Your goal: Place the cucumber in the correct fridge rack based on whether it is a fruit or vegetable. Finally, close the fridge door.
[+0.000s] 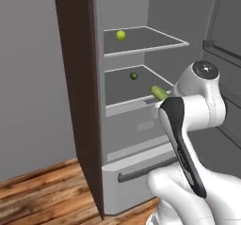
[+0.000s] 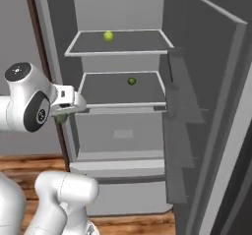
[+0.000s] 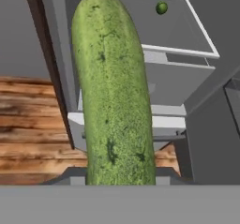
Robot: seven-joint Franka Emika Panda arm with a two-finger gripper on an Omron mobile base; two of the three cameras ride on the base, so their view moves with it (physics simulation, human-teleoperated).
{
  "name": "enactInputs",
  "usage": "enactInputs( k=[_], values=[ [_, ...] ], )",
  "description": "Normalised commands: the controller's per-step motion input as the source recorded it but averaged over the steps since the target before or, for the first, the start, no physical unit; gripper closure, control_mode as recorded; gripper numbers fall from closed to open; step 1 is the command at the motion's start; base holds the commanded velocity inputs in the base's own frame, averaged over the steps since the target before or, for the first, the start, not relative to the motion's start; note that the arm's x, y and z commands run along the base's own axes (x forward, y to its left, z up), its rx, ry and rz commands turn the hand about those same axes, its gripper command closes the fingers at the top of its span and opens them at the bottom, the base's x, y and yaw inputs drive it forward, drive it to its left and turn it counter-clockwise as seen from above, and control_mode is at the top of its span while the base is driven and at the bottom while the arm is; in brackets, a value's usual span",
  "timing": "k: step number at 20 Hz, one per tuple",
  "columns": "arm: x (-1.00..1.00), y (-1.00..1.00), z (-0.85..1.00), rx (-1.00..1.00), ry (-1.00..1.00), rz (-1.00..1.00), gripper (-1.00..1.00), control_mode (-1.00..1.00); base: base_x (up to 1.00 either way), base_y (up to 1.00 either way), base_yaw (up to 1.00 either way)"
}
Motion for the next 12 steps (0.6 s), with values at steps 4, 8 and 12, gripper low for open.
enactInputs(
  k=[4,8,12],
  values=[
    [0.0,0.0,0.0,0.0,0.0,0.0,1.0,1.0,0.63,-0.26,0.12],
    [0.0,0.0,0.0,0.0,0.0,0.0,1.0,1.0,0.82,-0.26,0.14],
    [0.0,0.0,0.0,0.0,0.0,0.0,1.0,1.0,0.75,-0.12,0.13]
  ],
)
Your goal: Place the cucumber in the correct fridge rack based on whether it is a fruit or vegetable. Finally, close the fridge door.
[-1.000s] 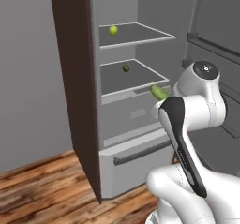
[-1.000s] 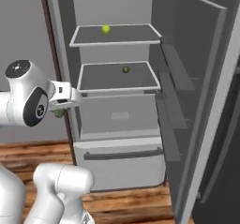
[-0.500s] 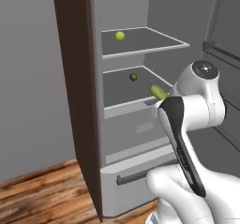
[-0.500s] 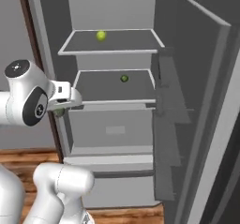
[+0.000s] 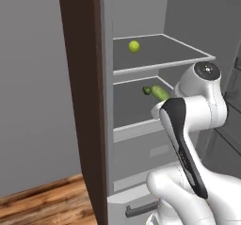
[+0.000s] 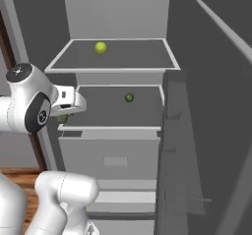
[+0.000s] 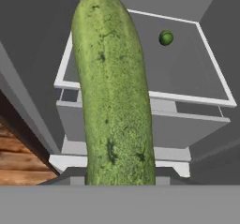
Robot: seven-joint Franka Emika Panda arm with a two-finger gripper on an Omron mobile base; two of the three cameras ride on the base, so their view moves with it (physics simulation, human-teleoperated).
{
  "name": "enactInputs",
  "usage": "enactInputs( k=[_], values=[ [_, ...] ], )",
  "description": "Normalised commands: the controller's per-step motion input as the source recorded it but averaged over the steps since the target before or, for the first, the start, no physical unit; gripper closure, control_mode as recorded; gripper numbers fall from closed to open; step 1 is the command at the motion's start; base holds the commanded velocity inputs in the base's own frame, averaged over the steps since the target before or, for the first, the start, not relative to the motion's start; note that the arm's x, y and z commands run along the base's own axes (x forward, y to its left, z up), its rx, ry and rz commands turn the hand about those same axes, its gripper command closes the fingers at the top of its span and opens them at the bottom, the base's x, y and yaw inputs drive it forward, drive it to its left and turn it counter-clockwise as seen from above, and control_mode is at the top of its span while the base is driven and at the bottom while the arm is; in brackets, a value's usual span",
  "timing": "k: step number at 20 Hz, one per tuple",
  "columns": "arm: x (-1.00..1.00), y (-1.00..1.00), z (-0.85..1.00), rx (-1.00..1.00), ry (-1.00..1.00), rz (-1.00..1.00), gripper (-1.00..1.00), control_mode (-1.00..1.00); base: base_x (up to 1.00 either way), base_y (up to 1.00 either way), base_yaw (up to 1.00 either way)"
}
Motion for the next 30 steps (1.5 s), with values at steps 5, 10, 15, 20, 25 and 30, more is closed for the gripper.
enactInputs(
  k=[5,10,15,20,25,30],
  values=[
    [0.0,0.0,0.0,0.0,0.0,0.0,1.0,1.0,0.53,-0.14,0.13],
    [0.0,0.0,0.0,0.0,0.0,0.0,1.0,1.0,0.32,-0.11,0.09],
    [0.08,-0.09,0.0,0.0,-0.01,0.01,1.0,-1.0,0.15,-0.09,0.03],
    [0.22,-0.28,-0.06,0.04,-0.05,0.0,1.0,-1.0,0.0,0.0,0.0],
    [0.32,-0.14,-0.09,0.1,-0.05,-0.08,1.0,-1.0,0.0,0.0,0.0],
    [0.03,-0.02,-0.11,0.23,-0.02,-0.22,1.0,-1.0,0.0,0.0,0.0]
  ],
)
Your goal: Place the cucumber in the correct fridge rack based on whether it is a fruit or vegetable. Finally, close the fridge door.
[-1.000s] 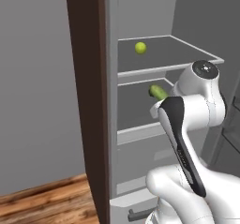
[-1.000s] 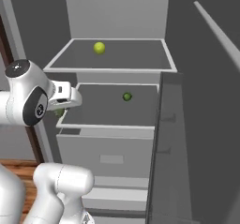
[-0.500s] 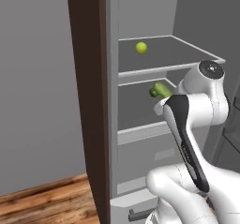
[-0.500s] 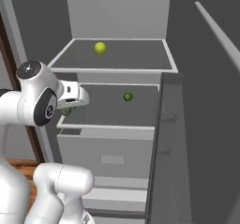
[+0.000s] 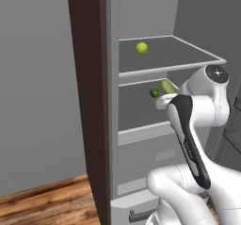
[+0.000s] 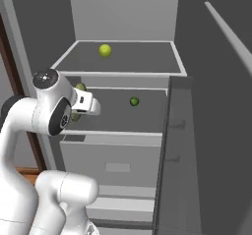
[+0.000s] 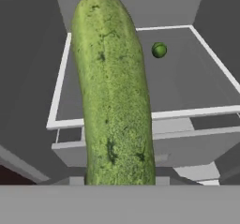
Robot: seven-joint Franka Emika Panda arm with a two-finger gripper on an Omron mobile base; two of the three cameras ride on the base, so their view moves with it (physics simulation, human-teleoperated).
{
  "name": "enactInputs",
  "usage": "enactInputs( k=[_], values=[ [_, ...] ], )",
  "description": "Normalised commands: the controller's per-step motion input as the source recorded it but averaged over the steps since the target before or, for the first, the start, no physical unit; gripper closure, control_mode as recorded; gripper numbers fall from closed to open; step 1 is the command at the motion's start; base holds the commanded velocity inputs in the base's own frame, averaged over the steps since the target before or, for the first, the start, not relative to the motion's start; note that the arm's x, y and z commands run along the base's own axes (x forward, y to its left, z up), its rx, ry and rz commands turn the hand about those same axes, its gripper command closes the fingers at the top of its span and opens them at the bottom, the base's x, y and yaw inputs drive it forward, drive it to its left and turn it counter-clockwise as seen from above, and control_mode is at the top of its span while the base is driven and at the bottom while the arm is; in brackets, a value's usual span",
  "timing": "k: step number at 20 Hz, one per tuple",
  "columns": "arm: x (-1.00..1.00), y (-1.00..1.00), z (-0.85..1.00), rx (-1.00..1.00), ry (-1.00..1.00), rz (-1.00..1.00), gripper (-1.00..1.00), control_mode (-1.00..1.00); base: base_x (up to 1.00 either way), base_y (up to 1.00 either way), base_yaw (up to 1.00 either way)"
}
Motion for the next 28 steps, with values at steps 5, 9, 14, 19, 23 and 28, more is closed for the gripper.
enactInputs(
  k=[5,9,14,19,23,28],
  values=[
    [0.0,0.0,-0.13,0.34,0.0,-0.35,1.0,-1.0,0.0,0.0,0.0],
    [0.0,0.0,0.0,0.42,0.02,-0.42,1.0,-1.0,0.0,0.0,0.0],
    [0.0,0.0,0.0,0.45,0.01,-0.42,1.0,-1.0,0.0,0.0,0.0],
    [0.01,0.0,0.0,0.33,0.06,-0.38,1.0,-1.0,0.0,0.0,0.0],
    [0.04,-0.01,0.0,0.12,0.21,-0.24,1.0,-1.0,0.0,0.0,0.0],
    [0.17,-0.07,-0.18,0.09,0.01,-0.05,1.0,-1.0,0.0,0.0,0.0]
  ],
)
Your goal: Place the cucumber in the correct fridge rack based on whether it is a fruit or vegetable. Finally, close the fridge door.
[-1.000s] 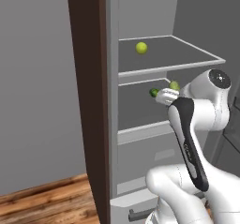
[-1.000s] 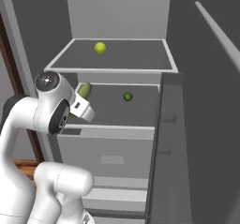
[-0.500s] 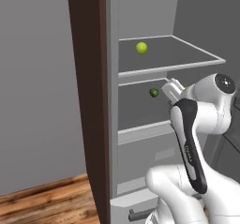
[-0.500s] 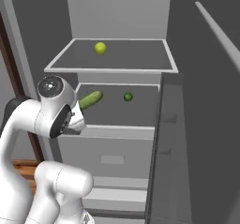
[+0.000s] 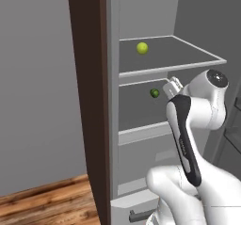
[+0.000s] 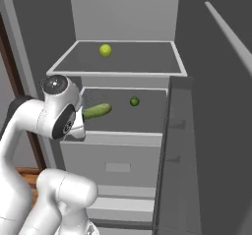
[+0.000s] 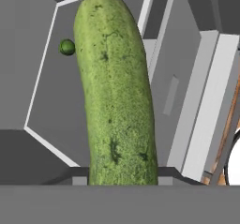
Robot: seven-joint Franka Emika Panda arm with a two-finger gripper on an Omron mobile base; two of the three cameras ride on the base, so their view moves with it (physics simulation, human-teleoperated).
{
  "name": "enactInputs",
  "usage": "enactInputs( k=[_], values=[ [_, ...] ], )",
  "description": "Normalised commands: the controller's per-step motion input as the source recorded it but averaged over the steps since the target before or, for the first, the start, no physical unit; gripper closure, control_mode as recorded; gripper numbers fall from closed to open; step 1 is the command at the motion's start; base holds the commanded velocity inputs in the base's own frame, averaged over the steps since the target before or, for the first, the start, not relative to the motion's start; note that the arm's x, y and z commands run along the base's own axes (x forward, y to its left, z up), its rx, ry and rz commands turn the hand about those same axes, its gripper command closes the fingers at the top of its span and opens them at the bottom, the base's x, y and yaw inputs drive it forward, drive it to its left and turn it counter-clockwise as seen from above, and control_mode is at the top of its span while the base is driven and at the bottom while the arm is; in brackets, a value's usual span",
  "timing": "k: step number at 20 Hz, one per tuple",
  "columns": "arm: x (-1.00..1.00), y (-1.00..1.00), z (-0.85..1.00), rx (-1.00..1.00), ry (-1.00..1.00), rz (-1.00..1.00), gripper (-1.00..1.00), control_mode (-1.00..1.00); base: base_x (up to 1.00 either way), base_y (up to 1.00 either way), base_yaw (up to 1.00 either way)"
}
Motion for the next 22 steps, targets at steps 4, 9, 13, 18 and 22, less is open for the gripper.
enactInputs(
  k=[4,9,13,18,22],
  values=[
    [0.38,-0.17,-0.09,0.05,0.0,0.0,1.0,-1.0,0.0,0.0,0.0],
    [0.47,-0.19,-0.17,0.0,0.0,0.0,1.0,-1.0,0.0,0.0,0.0],
    [0.49,-0.21,-0.12,0.0,0.0,0.0,1.0,-1.0,0.0,0.0,0.0],
    [0.42,-0.15,-0.35,0.0,0.0,0.0,1.0,-1.0,0.0,0.0,0.0],
    [0.39,-0.09,-0.23,0.05,0.01,0.0,1.0,-1.0,0.0,0.0,0.0]
  ],
)
